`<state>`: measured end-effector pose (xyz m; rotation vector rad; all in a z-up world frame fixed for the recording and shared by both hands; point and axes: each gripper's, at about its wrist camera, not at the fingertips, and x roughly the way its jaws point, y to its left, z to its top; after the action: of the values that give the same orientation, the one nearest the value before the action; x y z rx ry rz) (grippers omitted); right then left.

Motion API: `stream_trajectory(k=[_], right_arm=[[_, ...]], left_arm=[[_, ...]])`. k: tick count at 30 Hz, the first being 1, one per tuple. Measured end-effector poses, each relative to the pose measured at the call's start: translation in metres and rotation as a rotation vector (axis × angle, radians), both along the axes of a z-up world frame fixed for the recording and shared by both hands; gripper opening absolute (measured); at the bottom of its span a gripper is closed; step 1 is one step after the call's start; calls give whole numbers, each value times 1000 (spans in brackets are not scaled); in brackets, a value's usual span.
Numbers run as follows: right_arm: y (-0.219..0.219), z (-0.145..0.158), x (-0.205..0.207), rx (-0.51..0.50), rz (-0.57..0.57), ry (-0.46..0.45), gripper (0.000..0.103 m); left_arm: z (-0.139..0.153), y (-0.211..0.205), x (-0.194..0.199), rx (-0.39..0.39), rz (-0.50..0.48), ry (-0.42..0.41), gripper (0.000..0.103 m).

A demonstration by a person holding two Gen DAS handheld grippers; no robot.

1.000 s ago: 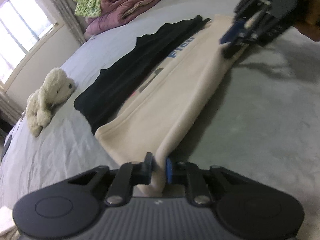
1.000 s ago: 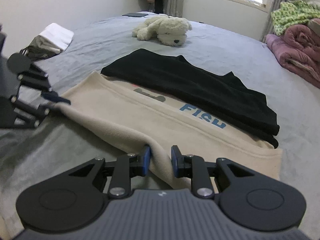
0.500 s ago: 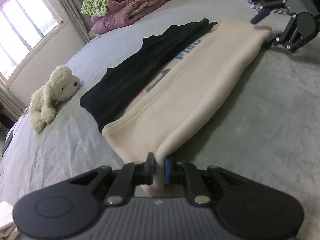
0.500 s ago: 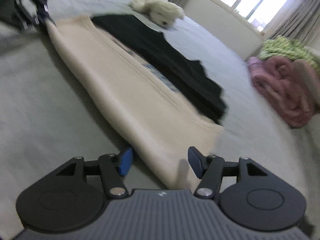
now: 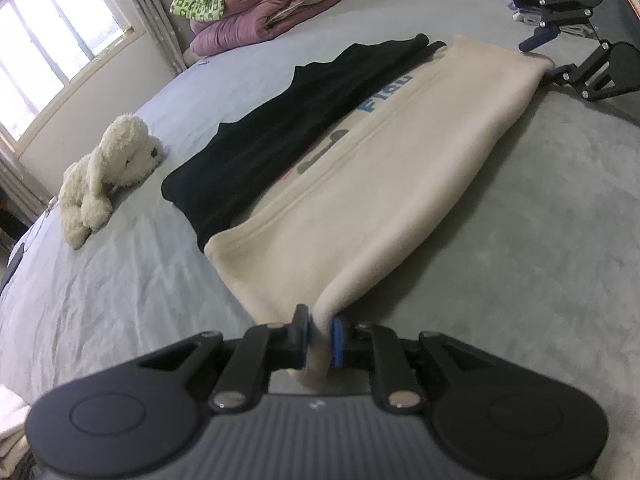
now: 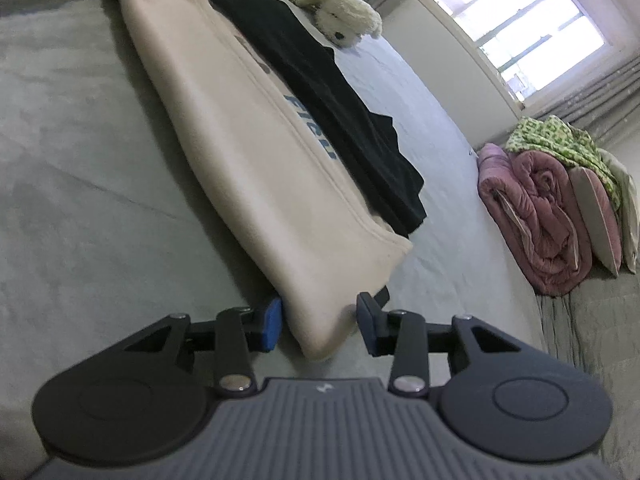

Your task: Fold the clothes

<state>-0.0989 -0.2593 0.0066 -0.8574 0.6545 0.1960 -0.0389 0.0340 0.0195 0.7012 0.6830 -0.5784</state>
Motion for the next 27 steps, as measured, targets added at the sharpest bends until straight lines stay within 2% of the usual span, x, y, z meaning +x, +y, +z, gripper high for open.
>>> stream_trajectory(k=[2,4,11,15,20,23,27], right_arm=[[-1,1,3,32,-14,18,30],[-2,3,6,66,-33,31,28],[-5,13,6,122,-84,8,10],[-4,17,5,130,-92,-15,9],[-2,12,9,116,-99,-2,9],[-2,8,8,92,-99,6,16],[0,2,6,50,-89,12,17]], left_arm=[[1,2,2,-17,17,13,16],[1,4,3,-34,31,23,16],[5,7,4,-55,53,28,11],[6,7,5,-63,63,20,10],[5,7,5,-54,63,20,10],[3,6,4,-38,51,14,12],[0,7,2,-23,36,9,15]])
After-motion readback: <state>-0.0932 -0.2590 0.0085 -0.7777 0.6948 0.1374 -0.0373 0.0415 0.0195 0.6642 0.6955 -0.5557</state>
